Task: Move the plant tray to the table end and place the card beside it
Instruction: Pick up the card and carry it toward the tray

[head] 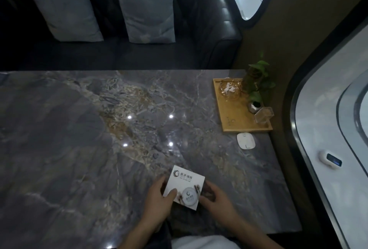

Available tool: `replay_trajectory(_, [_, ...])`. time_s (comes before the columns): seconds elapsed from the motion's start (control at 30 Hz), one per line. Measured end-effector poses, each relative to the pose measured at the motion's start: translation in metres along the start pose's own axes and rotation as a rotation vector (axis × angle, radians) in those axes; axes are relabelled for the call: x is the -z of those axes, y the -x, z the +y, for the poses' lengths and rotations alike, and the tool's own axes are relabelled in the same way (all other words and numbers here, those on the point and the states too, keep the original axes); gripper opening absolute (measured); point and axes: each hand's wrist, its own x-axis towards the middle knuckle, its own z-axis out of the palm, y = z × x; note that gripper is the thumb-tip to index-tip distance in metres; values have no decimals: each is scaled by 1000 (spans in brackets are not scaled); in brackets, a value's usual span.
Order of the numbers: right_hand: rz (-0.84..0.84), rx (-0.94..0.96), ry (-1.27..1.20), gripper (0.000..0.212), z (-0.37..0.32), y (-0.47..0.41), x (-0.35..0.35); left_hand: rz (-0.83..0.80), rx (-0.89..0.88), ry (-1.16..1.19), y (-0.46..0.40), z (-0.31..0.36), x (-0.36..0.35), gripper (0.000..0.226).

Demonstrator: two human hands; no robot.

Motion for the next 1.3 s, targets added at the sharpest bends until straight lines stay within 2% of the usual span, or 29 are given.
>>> replay_trajectory(0.17, [17,-73,-105,40,1,4,-14,-92,51,78,1,-7,5,30])
replay_trajectory(0.37, [30,-101,-169,44,1,4,-21,-72,53,111,-6,-12,8,28])
replay_trajectory(0.67, [197,-177,-352,32,5,6,-17,-81,-5,249,-8,-2,0,26])
replay_trajectory(1.03, [261,-145,-532,27,-5,15,29,-142,-53,278,-27,23,-29,35])
replay_trajectory(1.3, [303,-177,-605,31,4,15,69,-191,-33,290,-35,50,-62,31])
